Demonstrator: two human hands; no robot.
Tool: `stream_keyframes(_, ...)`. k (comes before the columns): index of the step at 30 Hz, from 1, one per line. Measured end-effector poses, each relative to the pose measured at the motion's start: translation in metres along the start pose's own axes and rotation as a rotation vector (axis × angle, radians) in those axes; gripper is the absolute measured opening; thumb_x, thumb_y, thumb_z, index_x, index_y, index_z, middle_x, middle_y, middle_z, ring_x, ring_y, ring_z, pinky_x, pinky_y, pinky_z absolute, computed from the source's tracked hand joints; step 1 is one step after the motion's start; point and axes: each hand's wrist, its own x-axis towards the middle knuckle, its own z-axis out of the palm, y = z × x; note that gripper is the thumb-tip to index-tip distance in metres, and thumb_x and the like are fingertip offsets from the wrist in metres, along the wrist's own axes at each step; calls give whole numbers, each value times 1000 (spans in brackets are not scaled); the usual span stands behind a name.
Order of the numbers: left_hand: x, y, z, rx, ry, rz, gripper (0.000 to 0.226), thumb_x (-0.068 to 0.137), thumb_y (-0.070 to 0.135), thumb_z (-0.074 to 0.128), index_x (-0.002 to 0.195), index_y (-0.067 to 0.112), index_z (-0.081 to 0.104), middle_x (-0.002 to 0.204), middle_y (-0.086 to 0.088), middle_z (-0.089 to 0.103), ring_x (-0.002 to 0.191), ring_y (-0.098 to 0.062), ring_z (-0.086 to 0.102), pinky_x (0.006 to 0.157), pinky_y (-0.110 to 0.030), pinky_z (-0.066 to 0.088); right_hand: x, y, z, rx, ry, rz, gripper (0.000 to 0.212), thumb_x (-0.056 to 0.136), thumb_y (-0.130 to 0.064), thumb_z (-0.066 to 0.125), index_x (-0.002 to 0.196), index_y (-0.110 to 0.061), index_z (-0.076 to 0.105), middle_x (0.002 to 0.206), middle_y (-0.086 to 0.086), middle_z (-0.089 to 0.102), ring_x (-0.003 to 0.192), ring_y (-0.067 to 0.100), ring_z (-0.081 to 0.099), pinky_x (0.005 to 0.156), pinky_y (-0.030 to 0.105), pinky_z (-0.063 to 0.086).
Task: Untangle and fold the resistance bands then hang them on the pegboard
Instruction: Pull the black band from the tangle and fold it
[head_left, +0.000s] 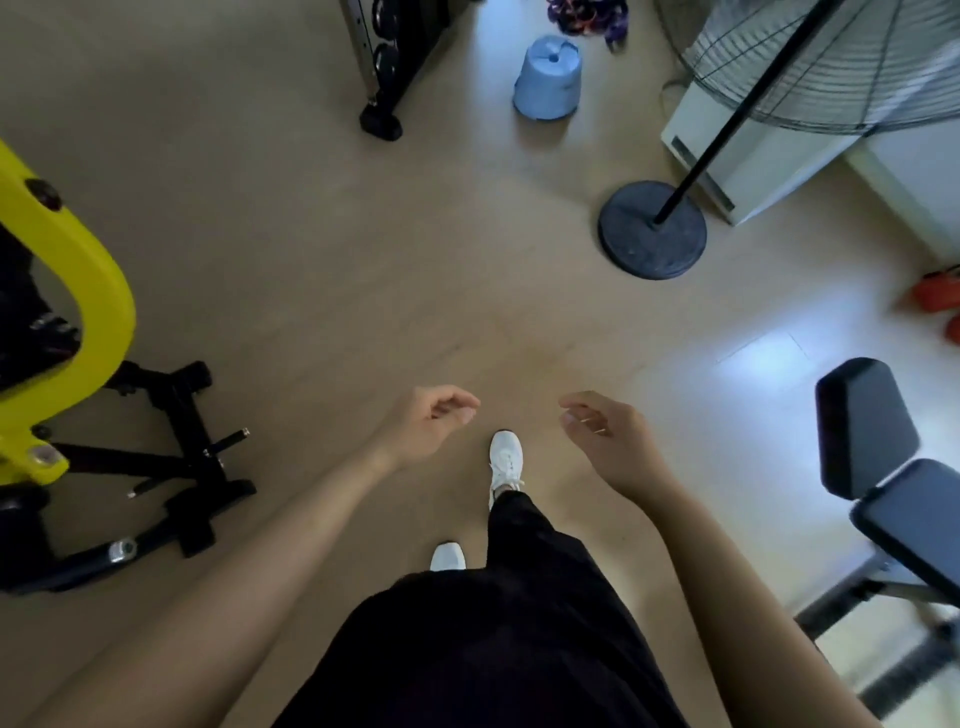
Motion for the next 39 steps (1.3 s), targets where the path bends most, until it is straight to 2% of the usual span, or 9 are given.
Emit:
stream_keyframes(5,65,38,-24,18,31,-73,15,96,22,65,101,33,73,102,12,75,100,-8,70,94,-28,54,89,-20,-28,-26,-84,-13,16,94,-18,64,108,-20,71,92,-11,70,90,10,66,89,34,53)
stream_keyframes(9,120,67,-51,3,73,-75,18,99,12,61,113,11,72,109,1,73,101,-8,67,87,-10,49,172,-55,-50,-142,-188,-78,22,96,-23,63,116,-21,70,102,-6,70,94,11,66,94,38,54)
stream_keyframes(14,178,89,-98,-38,153,-78,18,98,4,59,112,5,71,104,-1,72,85,12,65,80,-5,45,260,-110,-65,-182,-206,-121,23,96,-23,63,117,-19,70,103,-2,70,92,15,67,92,38,53)
stream_keyframes(16,206,90,-121,-45,171,-74,17,98,3,59,110,5,72,103,-3,72,83,15,64,79,-5,45,295,-130,-65,-193,-207,-118,22,97,-21,63,117,-16,70,101,-1,69,85,12,64,87,34,53)
stream_keyframes(19,250,89,-162,-86,170,-83,17,99,2,59,110,0,71,103,-6,71,78,15,62,75,-4,44,346,-162,-63,-214,-190,-141,21,98,-20,62,117,-15,69,100,0,67,78,1,58,74,13,45)
stream_keyframes(25,347,95,-275,-29,143,-74,16,99,19,63,108,26,74,106,14,75,95,5,67,80,-6,45,433,-228,-65,-199,-153,-93,21,100,-25,60,119,-22,67,102,-5,67,87,-3,60,73,13,44)
stream_keyframes(28,397,114,-325,40,126,-56,16,98,17,64,108,22,75,106,10,76,92,2,67,76,-4,44,477,-257,-70,-165,-131,-71,20,98,-23,62,117,-20,69,101,-3,67,86,1,61,75,10,45)
stream_keyframes(32,462,147,-371,55,133,-62,16,97,16,64,109,20,75,103,8,75,86,7,65,74,-4,45,534,-286,-87,-119,-74,-27,20,96,-23,63,115,-23,70,98,-7,69,87,6,65,86,29,53)
stream_keyframes(39,589,208,-407,122,54,-47,14,98,18,64,105,27,72,106,12,73,95,4,67,90,-17,49,658,-304,-130,-56,5,0,18,95,-22,65,111,-23,72,96,-5,70,84,4,63,86,31,53)
